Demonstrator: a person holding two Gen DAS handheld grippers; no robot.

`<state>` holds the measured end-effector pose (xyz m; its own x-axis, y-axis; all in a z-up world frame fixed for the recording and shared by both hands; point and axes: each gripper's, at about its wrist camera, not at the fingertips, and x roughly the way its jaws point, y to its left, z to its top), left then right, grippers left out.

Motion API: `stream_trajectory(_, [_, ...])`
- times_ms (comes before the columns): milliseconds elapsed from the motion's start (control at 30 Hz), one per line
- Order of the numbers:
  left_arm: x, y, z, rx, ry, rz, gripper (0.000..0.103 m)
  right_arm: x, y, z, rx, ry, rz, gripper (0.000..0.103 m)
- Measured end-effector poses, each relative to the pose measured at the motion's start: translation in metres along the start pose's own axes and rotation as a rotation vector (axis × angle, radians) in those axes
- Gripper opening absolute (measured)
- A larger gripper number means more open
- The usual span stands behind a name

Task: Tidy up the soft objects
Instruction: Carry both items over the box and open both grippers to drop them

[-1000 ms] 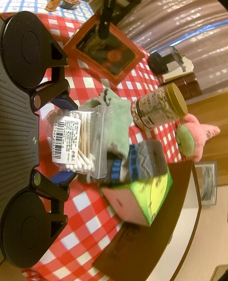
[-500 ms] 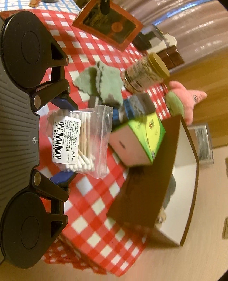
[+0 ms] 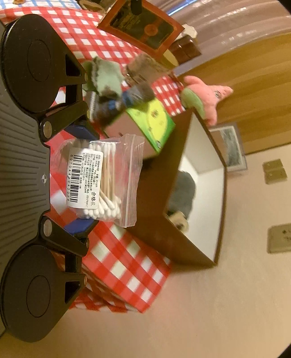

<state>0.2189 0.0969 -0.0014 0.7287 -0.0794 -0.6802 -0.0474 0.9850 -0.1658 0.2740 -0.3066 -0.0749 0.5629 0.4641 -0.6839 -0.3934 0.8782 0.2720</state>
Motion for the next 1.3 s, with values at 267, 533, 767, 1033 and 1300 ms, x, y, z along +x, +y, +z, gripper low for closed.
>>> stream_trajectory(267, [0.04, -0.014, 0.05, 0.08, -0.029, -0.023, 0.0, -0.014, -0.023, 0.038, -0.01, -0.076, -0.031, 0.071])
stream_trajectory(533, [0.086, -0.036, 0.106, 0.137, -0.064, -0.068, 0.0, 0.001, -0.037, 0.081, -0.036, -0.132, -0.036, 0.071])
stream_trajectory(767, [0.136, -0.066, 0.148, 0.186, -0.068, -0.123, 0.0, 0.034, -0.049, 0.123, -0.056, -0.155, -0.026, 0.071])
stream_trajectory(1033, [0.204, -0.093, 0.175, 0.233, -0.011, -0.185, 0.0, 0.074, -0.06, 0.152, -0.055, -0.137, -0.03, 0.071])
stream_trajectory(1300, [0.263, -0.099, 0.177, 0.266, 0.076, -0.212, 0.015, 0.092, -0.072, 0.16, -0.033, -0.111, -0.052, 0.071])
